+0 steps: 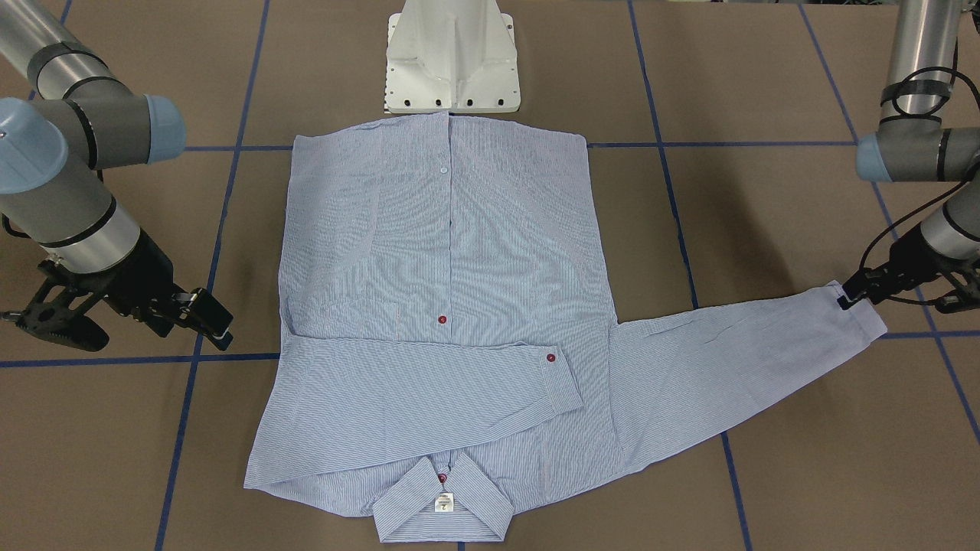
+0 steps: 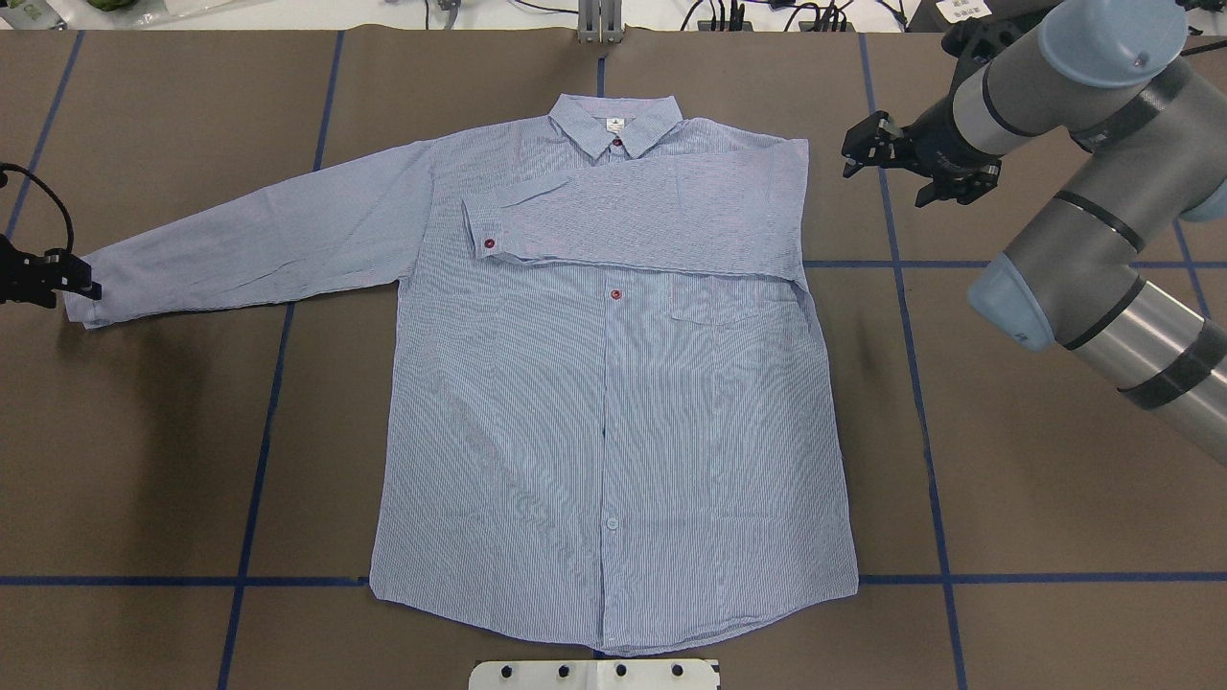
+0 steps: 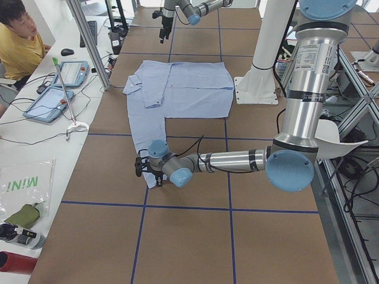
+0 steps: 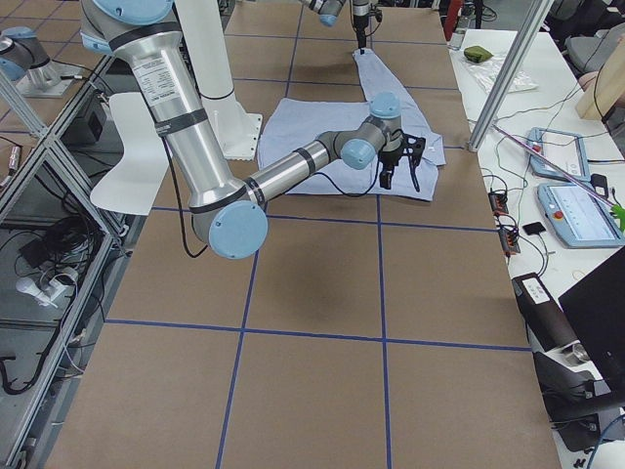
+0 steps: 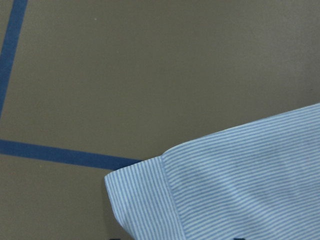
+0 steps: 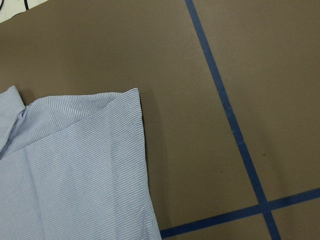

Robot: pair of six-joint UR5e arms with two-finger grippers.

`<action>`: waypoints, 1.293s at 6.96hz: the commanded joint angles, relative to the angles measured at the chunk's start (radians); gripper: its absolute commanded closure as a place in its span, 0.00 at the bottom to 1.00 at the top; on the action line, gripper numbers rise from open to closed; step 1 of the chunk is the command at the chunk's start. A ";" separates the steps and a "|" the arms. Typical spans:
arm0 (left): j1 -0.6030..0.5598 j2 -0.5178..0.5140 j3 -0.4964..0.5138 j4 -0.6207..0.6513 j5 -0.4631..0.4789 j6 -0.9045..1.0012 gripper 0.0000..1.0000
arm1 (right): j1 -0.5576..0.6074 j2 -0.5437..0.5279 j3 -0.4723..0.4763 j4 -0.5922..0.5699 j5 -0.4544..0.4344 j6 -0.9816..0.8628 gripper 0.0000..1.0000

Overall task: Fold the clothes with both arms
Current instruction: 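Grasp the other sleeve cuff with the left gripper while the right gripper withdraws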

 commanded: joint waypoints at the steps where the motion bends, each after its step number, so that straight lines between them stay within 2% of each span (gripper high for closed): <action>1: -0.001 0.008 -0.020 -0.009 -0.002 0.001 1.00 | 0.000 0.000 0.008 -0.001 -0.002 0.001 0.00; 3: -0.003 0.033 -0.156 0.019 -0.035 -0.002 1.00 | 0.000 0.001 0.012 -0.001 -0.002 0.002 0.00; 5: -0.001 0.000 -0.335 0.168 -0.055 -0.088 1.00 | 0.000 -0.002 0.008 -0.001 -0.027 0.001 0.00; 6: 0.002 -0.077 -0.350 0.189 -0.049 -0.173 1.00 | 0.006 -0.012 0.015 -0.001 -0.028 0.001 0.00; 8: 0.098 -0.244 -0.353 0.197 -0.025 -0.405 1.00 | 0.017 -0.070 0.056 0.001 -0.031 -0.007 0.00; 9: 0.197 -0.318 -0.350 0.202 0.070 -0.541 1.00 | 0.024 -0.104 0.086 0.001 -0.029 -0.010 0.00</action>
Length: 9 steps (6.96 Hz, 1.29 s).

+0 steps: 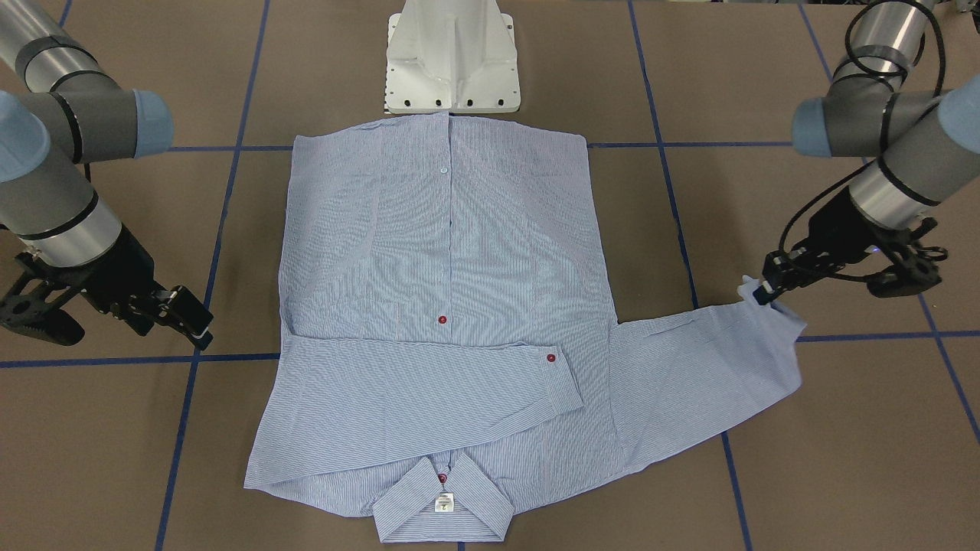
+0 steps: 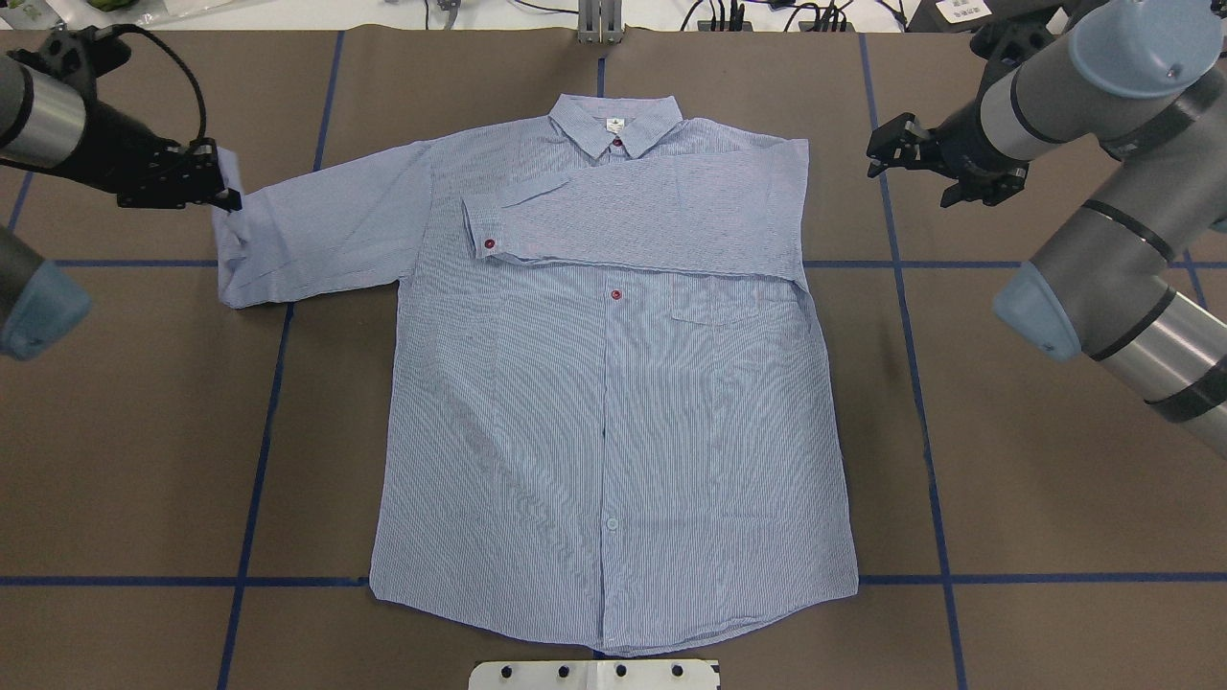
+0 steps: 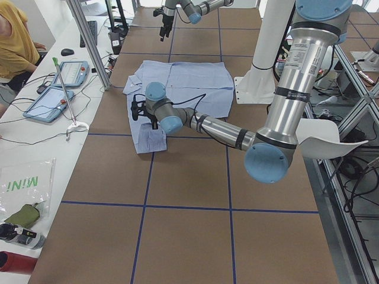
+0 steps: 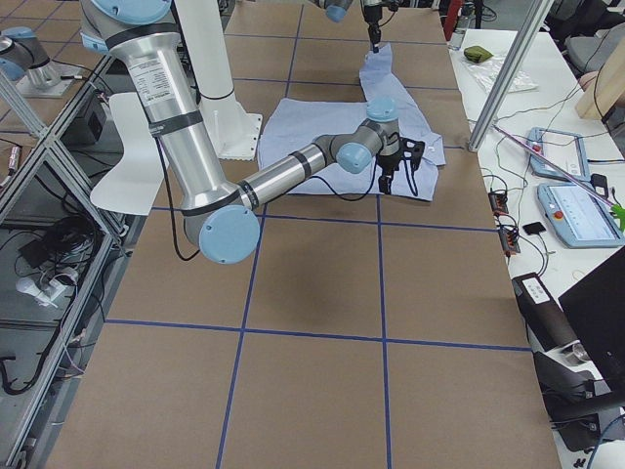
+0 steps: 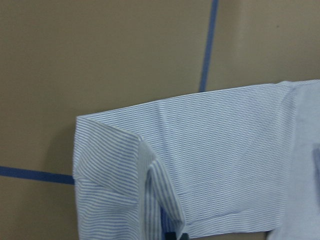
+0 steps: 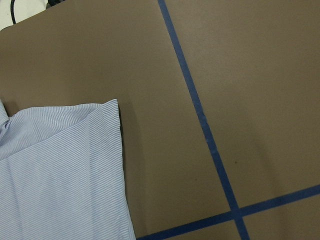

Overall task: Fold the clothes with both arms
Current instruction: 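Fold the held sleeve with the left gripper across the shirt body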

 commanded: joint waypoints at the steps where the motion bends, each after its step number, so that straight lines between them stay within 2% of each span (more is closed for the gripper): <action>1: 0.173 -0.176 0.012 0.025 0.153 -0.279 1.00 | 0.016 -0.083 0.061 0.000 -0.003 -0.013 0.00; 2: 0.225 -0.265 0.050 0.054 0.193 -0.350 1.00 | 0.022 -0.103 0.075 0.002 -0.003 -0.019 0.00; 3: 0.276 -0.405 0.167 0.047 0.271 -0.505 1.00 | 0.024 -0.115 0.081 0.003 -0.003 -0.021 0.00; 4: 0.308 -0.550 0.313 0.043 0.295 -0.562 1.00 | 0.027 -0.120 0.081 0.003 -0.003 -0.022 0.00; 5: 0.334 -0.636 0.398 0.041 0.322 -0.630 1.00 | 0.036 -0.122 0.079 0.002 -0.003 -0.036 0.00; 6: 0.344 -0.708 0.447 0.038 0.364 -0.677 1.00 | 0.037 -0.128 0.079 0.002 -0.005 -0.047 0.00; 7: 0.358 -0.777 0.533 0.039 0.367 -0.695 1.00 | 0.045 -0.125 0.084 0.002 -0.003 -0.047 0.00; 9: 0.371 -0.812 0.576 0.020 0.393 -0.704 1.00 | 0.045 -0.126 0.090 0.002 -0.005 -0.047 0.00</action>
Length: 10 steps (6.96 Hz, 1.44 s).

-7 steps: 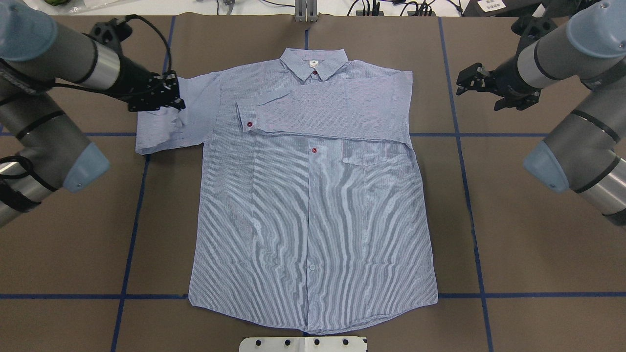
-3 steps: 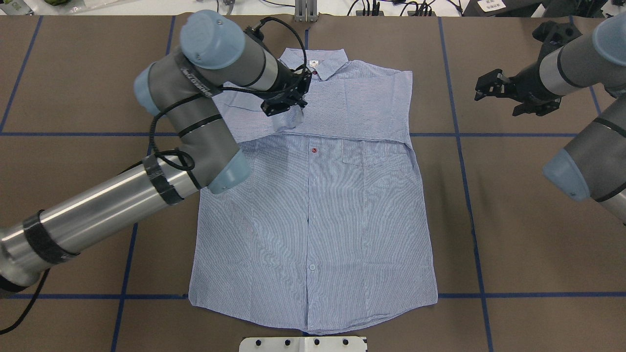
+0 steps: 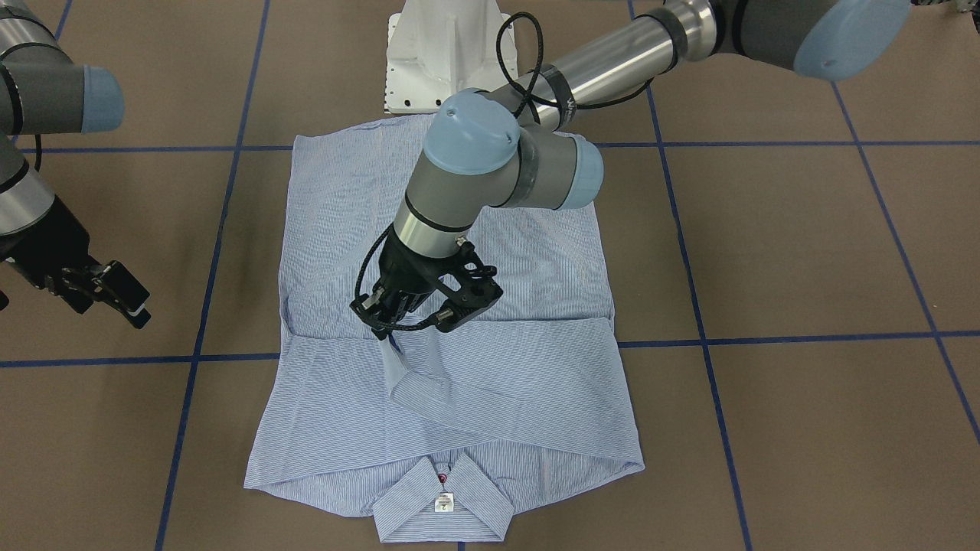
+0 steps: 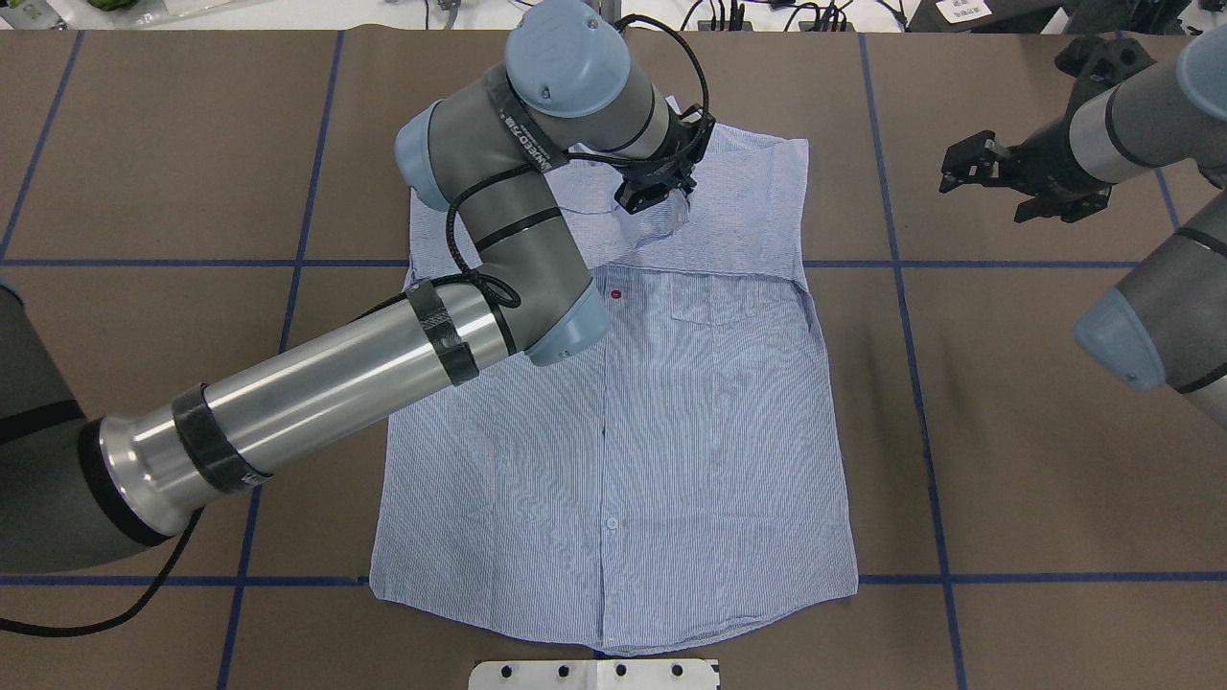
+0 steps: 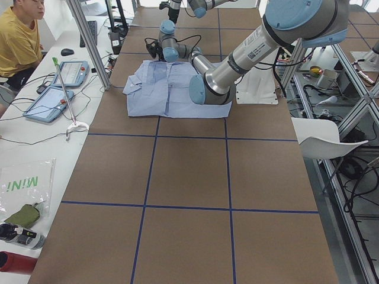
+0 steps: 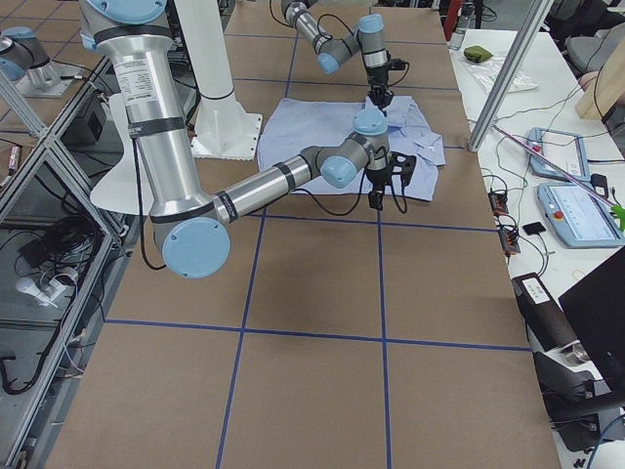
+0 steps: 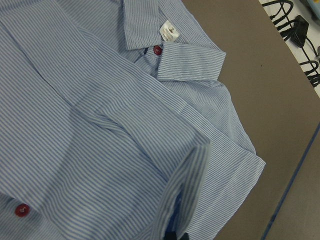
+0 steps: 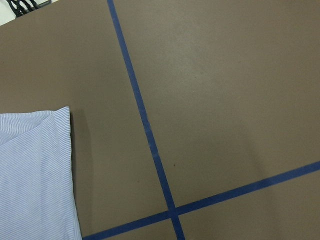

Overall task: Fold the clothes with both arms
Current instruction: 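Fold the held sleeve with the left gripper across the shirt body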

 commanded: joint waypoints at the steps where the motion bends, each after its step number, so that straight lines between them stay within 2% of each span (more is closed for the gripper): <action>1: 0.050 -0.031 0.032 -0.019 0.079 -0.009 1.00 | 0.003 0.000 0.021 0.000 -0.011 -0.001 0.00; 2: 0.072 -0.030 0.043 -0.034 0.107 0.002 0.49 | 0.001 -0.008 0.023 0.000 -0.046 -0.001 0.00; 3: 0.089 -0.033 0.060 -0.068 0.129 0.003 0.22 | 0.000 -0.008 0.021 0.000 -0.068 -0.001 0.00; 5: 0.092 -0.042 0.048 -0.097 0.135 -0.003 0.19 | -0.049 -0.045 0.101 -0.002 -0.053 0.019 0.00; 6: 0.089 -0.030 0.013 -0.088 0.129 0.006 0.19 | -0.142 -0.056 0.139 -0.002 -0.078 0.101 0.00; 7: 0.086 0.032 -0.064 -0.082 0.123 0.010 0.19 | -0.275 -0.051 0.170 -0.006 -0.185 0.243 0.00; 8: 0.074 0.145 -0.175 -0.082 0.094 0.037 0.19 | -0.421 -0.048 0.199 -0.014 -0.310 0.385 0.00; 9: 0.060 0.271 -0.315 -0.081 0.074 0.124 0.19 | -0.550 -0.053 0.242 -0.026 -0.380 0.568 0.00; 10: 0.055 0.382 -0.409 -0.079 0.075 0.197 0.20 | -0.674 -0.071 0.264 -0.035 -0.432 0.672 0.00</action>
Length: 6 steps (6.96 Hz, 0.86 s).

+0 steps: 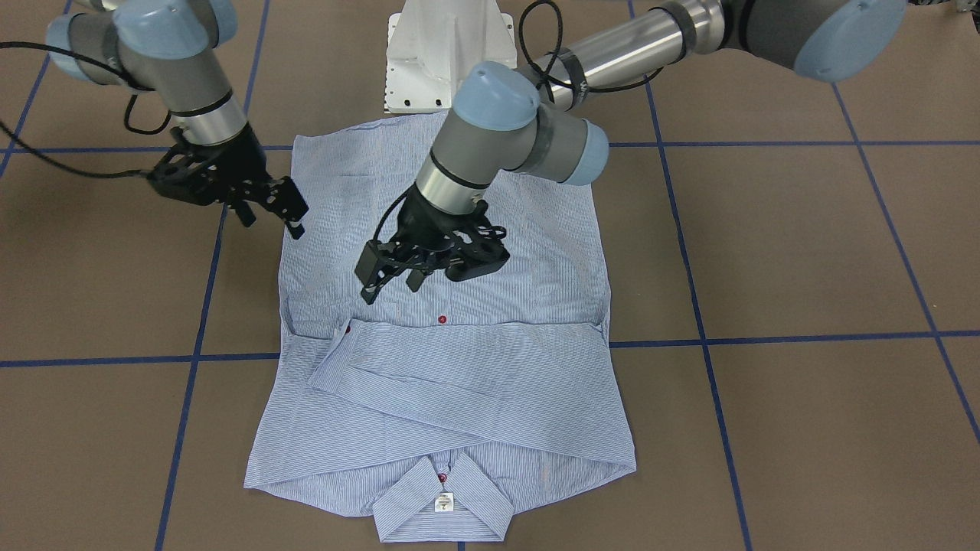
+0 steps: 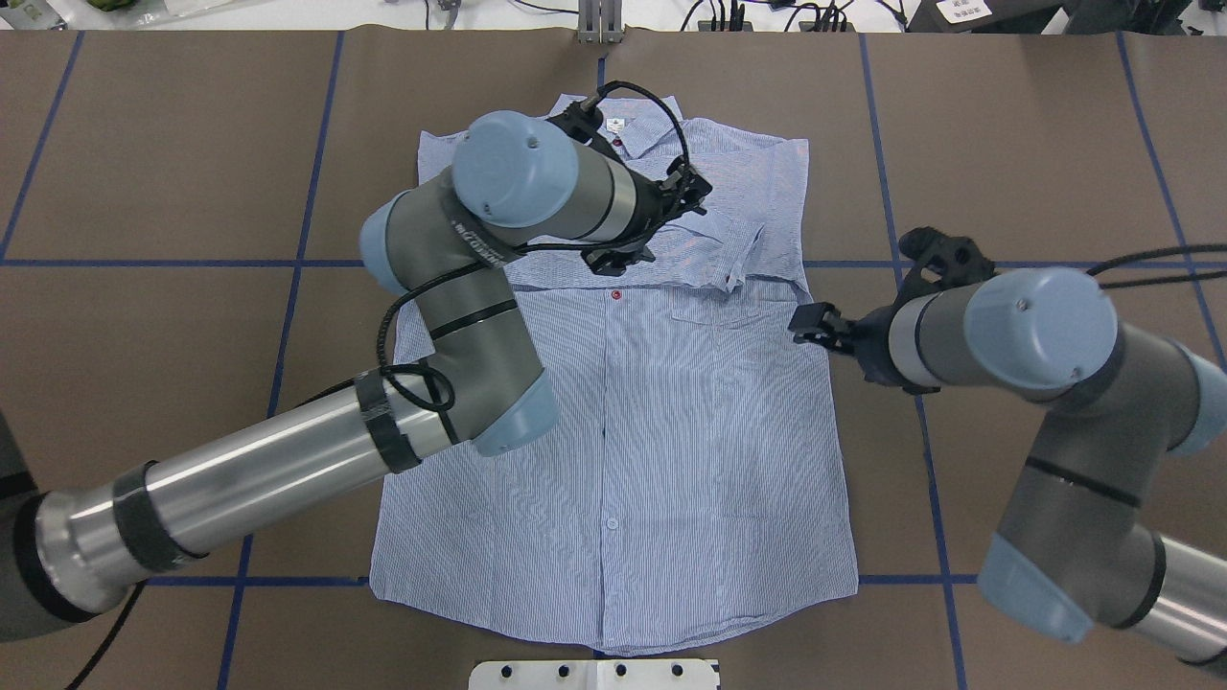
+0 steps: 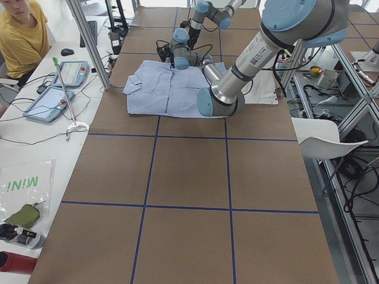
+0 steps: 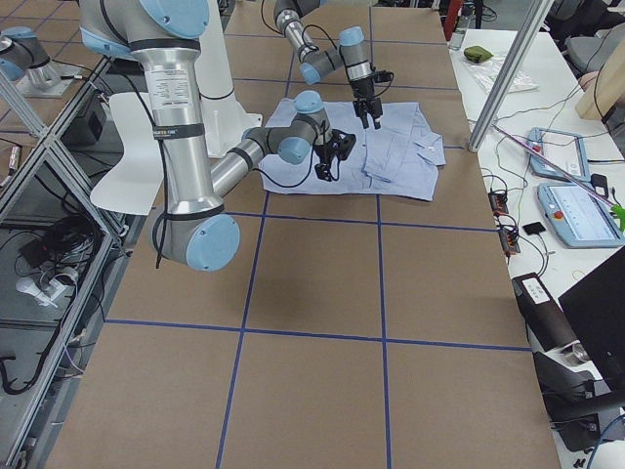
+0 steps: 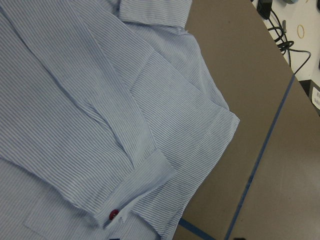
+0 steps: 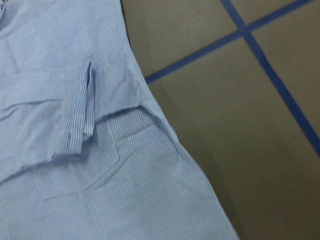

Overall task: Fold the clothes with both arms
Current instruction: 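Move both grippers to the shirt hem corners nearest the robot and grasp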

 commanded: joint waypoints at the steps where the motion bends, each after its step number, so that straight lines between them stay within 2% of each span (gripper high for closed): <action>1: -0.040 0.233 -0.201 0.003 -0.025 0.168 0.21 | -0.259 -0.073 0.074 -0.029 -0.127 0.208 0.01; 2: -0.075 0.319 -0.251 0.002 -0.092 0.243 0.21 | -0.312 -0.134 0.120 -0.032 -0.120 0.231 0.01; 3: -0.080 0.342 -0.263 0.002 -0.100 0.253 0.21 | -0.350 -0.174 0.122 -0.030 -0.117 0.318 0.01; 6: -0.075 0.343 -0.259 0.002 -0.100 0.253 0.21 | -0.360 -0.205 0.119 -0.035 -0.117 0.343 0.06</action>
